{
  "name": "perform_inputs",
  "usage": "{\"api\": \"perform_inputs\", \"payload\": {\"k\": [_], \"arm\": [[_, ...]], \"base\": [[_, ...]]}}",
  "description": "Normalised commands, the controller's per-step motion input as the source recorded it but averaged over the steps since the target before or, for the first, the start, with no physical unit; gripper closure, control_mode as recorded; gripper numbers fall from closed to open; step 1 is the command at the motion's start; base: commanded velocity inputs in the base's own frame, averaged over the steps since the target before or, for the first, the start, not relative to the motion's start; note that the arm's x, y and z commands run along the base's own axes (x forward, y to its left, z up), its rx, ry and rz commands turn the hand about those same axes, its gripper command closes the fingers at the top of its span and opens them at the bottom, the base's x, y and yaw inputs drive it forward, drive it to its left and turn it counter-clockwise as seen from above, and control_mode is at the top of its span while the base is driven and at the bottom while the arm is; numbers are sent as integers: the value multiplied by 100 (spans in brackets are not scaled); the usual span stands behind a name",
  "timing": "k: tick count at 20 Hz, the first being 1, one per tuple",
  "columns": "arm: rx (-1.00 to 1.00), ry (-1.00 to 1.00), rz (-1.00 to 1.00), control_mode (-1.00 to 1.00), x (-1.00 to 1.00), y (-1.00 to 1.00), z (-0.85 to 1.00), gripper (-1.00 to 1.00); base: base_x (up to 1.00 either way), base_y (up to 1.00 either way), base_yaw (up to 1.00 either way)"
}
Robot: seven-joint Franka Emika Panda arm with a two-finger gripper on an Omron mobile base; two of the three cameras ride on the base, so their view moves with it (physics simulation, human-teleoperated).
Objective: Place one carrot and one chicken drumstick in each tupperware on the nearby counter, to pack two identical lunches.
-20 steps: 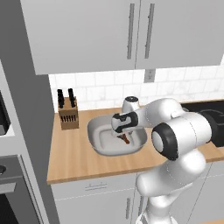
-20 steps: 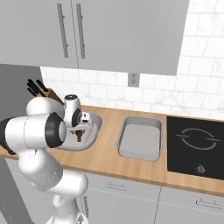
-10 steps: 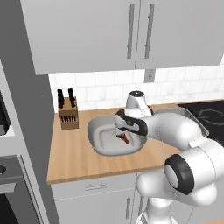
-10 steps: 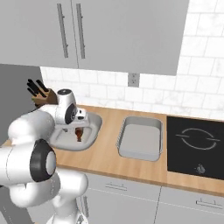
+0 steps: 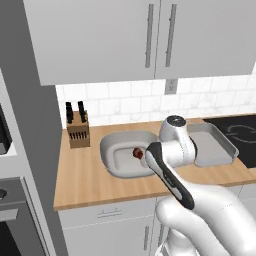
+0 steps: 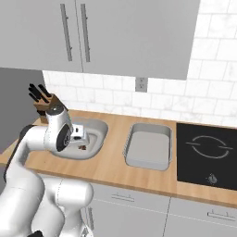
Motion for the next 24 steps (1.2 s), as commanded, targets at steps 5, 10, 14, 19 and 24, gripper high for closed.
{"api": "perform_inputs", "payload": {"k": [5, 10, 14, 19, 24], "arm": [[4, -1, -5, -100, -94, -30, 70, -100], [-1, 0, 0, -100, -71, -1, 100, -100], [0, 0, -7, -100, -77, -1, 75, -100], [1, -5, -4, -100, -58, -2, 3, -100], [0, 0, -2, -100, -9, 0, 0, -100]], "base": [[0, 0, 0], [0, 0, 0], [0, 0, 0], [0, 0, 0], [0, 0, 0]]}}
